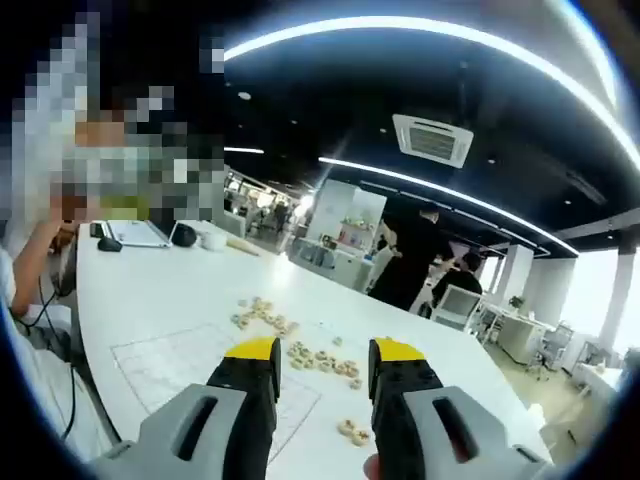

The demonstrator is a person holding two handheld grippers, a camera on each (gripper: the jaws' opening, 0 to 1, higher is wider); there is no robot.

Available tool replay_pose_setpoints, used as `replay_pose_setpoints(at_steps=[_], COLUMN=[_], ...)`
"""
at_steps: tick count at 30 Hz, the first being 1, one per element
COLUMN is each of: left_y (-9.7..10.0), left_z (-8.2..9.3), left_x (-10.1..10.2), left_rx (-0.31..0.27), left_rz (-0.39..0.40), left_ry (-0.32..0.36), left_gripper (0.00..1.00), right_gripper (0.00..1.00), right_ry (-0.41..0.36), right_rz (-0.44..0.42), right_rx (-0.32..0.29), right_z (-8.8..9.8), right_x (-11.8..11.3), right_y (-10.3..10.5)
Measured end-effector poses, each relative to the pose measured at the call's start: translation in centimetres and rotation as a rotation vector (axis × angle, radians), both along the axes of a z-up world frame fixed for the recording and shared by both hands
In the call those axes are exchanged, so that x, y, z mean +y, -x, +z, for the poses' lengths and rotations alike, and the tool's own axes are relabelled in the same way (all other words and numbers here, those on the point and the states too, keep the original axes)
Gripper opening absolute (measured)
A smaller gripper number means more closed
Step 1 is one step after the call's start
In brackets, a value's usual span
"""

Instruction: Pick up the chess pieces one by one and place each piece onto its starting position on the chessboard, setting the pieces on their correct points until all the chess pieces are arranged in the starting layout

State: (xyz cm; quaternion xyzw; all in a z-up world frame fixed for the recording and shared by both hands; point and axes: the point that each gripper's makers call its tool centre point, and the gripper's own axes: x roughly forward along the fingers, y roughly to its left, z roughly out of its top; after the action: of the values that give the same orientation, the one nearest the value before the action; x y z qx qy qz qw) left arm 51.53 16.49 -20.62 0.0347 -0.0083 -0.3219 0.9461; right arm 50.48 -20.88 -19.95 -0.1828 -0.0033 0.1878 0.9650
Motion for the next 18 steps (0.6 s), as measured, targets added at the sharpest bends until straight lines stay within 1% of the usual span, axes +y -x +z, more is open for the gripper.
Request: replay_pose_setpoints(at_steps=[2, 6, 9, 13, 16, 18], left_y=[-0.03, 0.0, 0.04, -0.02, -0.04, -0.15], left_z=[0.15, -0.17, 0.09, -0.21, 0.13, -0.01], left_x=[-0.02, -0.17, -0.18, -0.2, -0.09, -0.08], left_rx=[-0.005, 0.001, -0.007, 0.0, -0.008, -0.005], left_rz=[0.0, -0.003, -0.004, -0.004, -0.003, 0.0], left_ry=[0.006, -0.01, 0.0, -0.013, 0.0, -0.007], left_gripper=[0.36, 0.36, 0.36, 0.36, 0.36, 0.36], right_gripper=[0.36, 0.36, 0.36, 0.36, 0.36, 0.36], right_ry=[0.006, 0.007, 0.008, 0.009, 0.013, 0.015], right_rz=[0.001, 0.002, 0.004, -0.001, 0.005, 0.001], right_rx=[0.003, 0.004, 0.003, 0.005, 0.008, 0.008], right_z=[-0.12, -0.13, -0.08, -0.14, -0.25, -0.28], right_x=[0.03, 0.04, 0.05, -0.04, 0.13, 0.04], right_y=[-0.01, -0.03, 0.1, -0.04, -0.05, -0.19])
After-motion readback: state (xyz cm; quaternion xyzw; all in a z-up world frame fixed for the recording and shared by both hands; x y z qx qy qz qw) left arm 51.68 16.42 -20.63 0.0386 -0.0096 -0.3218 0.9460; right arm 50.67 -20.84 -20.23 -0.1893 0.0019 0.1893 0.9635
